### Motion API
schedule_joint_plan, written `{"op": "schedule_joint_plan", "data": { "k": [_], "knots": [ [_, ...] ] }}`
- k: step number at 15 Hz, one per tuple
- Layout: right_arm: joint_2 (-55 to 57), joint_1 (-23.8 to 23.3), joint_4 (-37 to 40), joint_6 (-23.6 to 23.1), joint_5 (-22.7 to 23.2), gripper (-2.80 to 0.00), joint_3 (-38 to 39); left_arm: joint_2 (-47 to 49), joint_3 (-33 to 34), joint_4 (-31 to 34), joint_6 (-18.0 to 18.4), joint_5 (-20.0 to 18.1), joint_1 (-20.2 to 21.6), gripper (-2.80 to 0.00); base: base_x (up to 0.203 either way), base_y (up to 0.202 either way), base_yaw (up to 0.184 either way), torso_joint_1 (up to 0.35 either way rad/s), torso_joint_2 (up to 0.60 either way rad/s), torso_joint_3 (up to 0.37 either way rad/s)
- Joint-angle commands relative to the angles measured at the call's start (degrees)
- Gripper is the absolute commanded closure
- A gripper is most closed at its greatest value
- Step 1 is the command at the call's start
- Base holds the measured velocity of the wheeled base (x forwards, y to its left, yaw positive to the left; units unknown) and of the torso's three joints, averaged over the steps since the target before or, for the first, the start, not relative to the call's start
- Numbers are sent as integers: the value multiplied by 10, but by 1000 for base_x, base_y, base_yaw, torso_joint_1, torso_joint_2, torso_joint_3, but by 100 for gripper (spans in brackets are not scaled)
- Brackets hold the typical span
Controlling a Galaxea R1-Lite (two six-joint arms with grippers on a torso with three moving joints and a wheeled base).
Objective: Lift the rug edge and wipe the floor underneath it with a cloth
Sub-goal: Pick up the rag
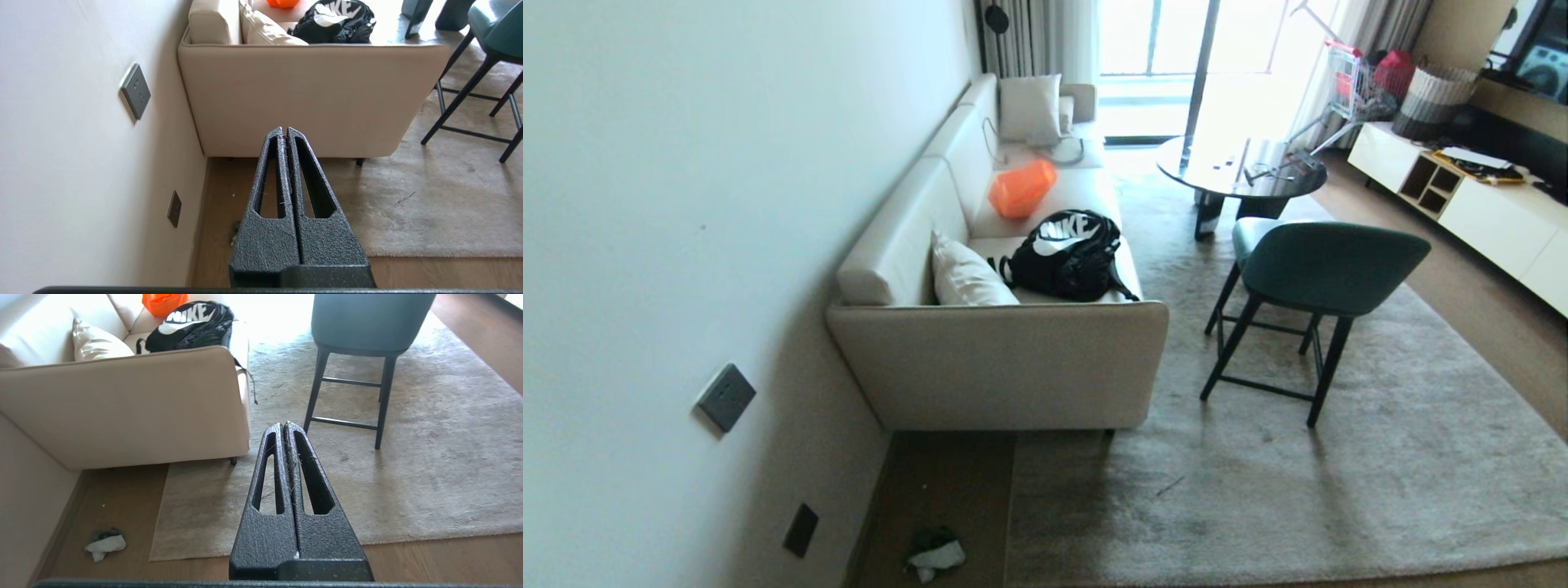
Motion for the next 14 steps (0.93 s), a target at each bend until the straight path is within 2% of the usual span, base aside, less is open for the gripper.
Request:
{"op": "schedule_joint_plan", "data": {
  "k": [1, 14],
  "knots": [
    [1, 0, 0, 1, 0, 0, 0, 0, 0, 0, 0, 1, 0, 0, 0, 0, 0, -131, 315, 200],
    [1, 0, 0, 1, 0, 0, 0, 0, 0, 0, 0, 0, 0, 0, 0, 0, 0, -140, 362, 222]
  ]
}}
